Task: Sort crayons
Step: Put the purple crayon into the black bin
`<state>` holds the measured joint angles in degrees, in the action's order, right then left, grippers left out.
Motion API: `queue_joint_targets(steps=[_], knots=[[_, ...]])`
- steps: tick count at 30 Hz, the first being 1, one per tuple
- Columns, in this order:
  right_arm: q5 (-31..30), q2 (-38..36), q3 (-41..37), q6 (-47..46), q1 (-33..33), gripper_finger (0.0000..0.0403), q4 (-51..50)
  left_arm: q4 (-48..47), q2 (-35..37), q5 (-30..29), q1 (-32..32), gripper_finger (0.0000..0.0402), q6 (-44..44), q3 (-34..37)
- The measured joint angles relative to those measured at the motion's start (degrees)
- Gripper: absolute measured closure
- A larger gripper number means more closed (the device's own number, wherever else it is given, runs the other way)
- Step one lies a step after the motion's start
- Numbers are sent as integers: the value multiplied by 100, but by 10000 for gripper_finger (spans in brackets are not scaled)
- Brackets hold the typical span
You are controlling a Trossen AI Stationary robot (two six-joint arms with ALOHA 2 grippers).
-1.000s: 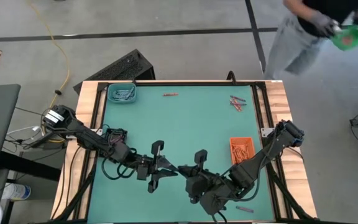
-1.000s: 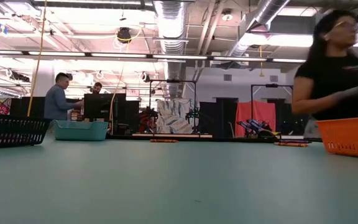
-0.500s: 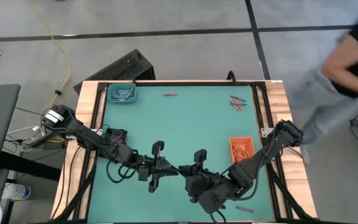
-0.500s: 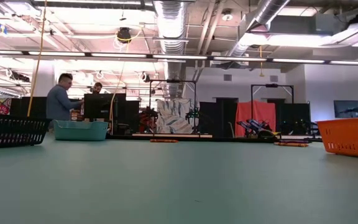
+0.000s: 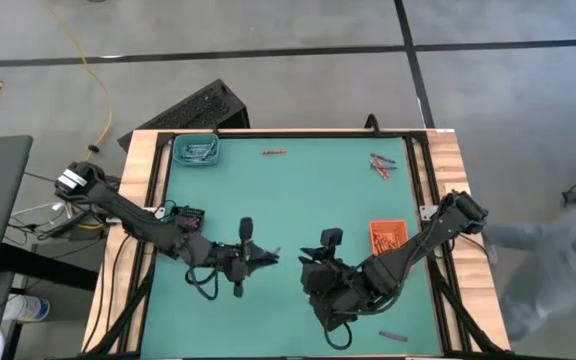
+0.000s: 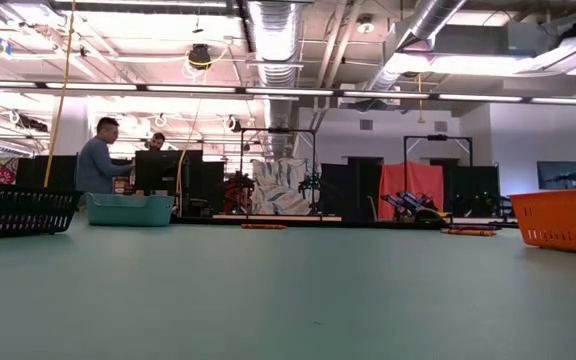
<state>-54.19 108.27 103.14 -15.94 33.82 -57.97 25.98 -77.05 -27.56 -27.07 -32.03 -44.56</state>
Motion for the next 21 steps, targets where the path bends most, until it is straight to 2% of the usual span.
queue_joint_targets(steps=[5,10,14,18,21], knots=[[15,4,-338,-350,-105,288,-149,-2290,714,-826,36,396,984,-275],[56,0,-669,-760,-150,284,-272,-4910,1252,-1309,223,396,2715,-743],[99,6,-884,-979,-164,284,-333,-7028,1499,-1143,526,396,4423,-909],[181,4,-1043,-1108,-164,284,-330,-8624,1625,-637,918,396,5878,-931],[184,4,-1120,-1122,-122,284,-314,-9156,1610,-323,1125,396,6487,-773]])
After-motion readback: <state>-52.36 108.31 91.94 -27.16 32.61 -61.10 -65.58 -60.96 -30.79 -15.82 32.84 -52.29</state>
